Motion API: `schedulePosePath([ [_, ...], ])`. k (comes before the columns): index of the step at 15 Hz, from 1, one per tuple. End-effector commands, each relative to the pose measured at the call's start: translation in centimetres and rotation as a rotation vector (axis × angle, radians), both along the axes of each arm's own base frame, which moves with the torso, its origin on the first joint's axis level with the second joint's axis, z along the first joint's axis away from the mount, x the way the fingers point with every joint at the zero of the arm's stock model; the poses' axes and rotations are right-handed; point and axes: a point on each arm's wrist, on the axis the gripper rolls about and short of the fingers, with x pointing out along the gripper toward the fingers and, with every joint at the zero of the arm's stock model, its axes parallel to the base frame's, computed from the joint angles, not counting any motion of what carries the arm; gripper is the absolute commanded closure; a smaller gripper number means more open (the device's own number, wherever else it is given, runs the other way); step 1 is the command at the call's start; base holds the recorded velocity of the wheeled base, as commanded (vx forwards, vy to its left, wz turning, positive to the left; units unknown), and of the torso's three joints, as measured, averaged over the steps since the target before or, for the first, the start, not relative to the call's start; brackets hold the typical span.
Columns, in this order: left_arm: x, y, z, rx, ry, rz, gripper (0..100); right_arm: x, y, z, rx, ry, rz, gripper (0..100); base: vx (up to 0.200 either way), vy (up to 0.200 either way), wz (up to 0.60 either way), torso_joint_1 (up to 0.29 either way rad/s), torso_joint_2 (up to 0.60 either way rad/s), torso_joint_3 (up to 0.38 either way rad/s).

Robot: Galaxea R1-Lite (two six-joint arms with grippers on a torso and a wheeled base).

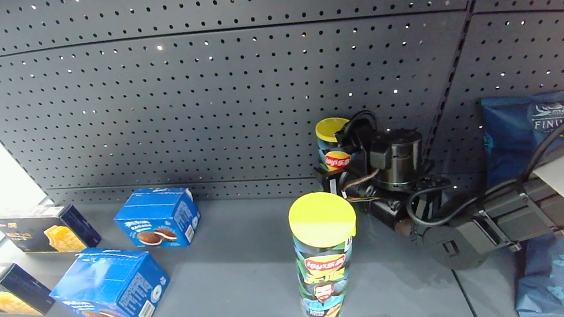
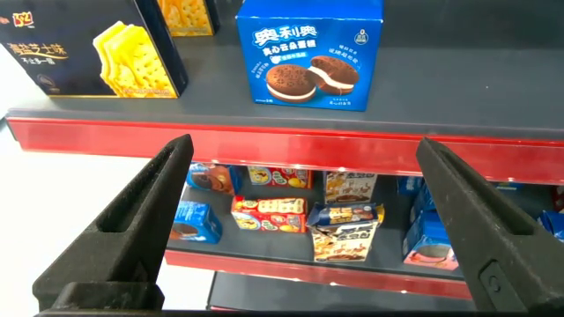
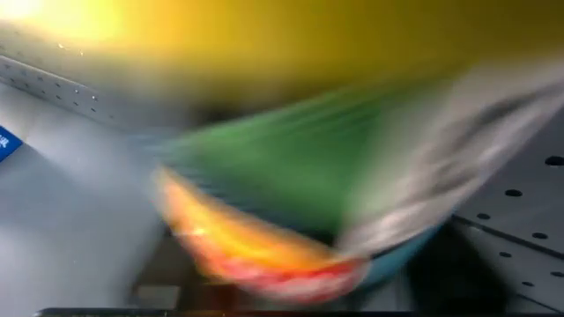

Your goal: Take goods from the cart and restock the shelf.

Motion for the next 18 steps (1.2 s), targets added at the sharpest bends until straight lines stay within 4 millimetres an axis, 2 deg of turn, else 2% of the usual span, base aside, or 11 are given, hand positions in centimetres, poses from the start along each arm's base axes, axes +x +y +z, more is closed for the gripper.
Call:
schedulePosePath([
  [1, 0.0, 0.0, 0.0, 0.0, 0.002, 0.001, 0, -0.3, 0.0, 0.0, 0.003, 0.0, 0.006, 0, 0.0, 0.0, 0.0, 0.0, 0.0, 0.0],
  [5, 0.0, 0.0, 0.0, 0.0, 0.002, 0.001, 0, -1.6, -1.0, 0.0, -0.01, 0.015, 0.006, 0, 0.0, 0.0, 0.0, 0.0, 0.0, 0.0],
  [11, 0.0, 0.0, 0.0, 0.0, 0.002, 0.001, 0, -7.2, -5.6, -0.3, -0.054, 0.051, 0.01, 0, 0.0, 0.0, 0.0, 0.0, 0.0, 0.0],
  [15, 0.0, 0.0, 0.0, 0.0, 0.002, 0.001, 0, -11.0, -9.0, 1.5, -0.036, 0.018, 0.006, 0, 0.0, 0.0, 0.0, 0.0, 0.0, 0.0],
  [18, 0.0, 0.0, 0.0, 0.0, 0.002, 0.001, 0, -14.7, -13.3, 4.7, -0.032, -0.077, -0.04, 0, 0.0, 0.0, 0.0, 0.0, 0.0, 0.0],
])
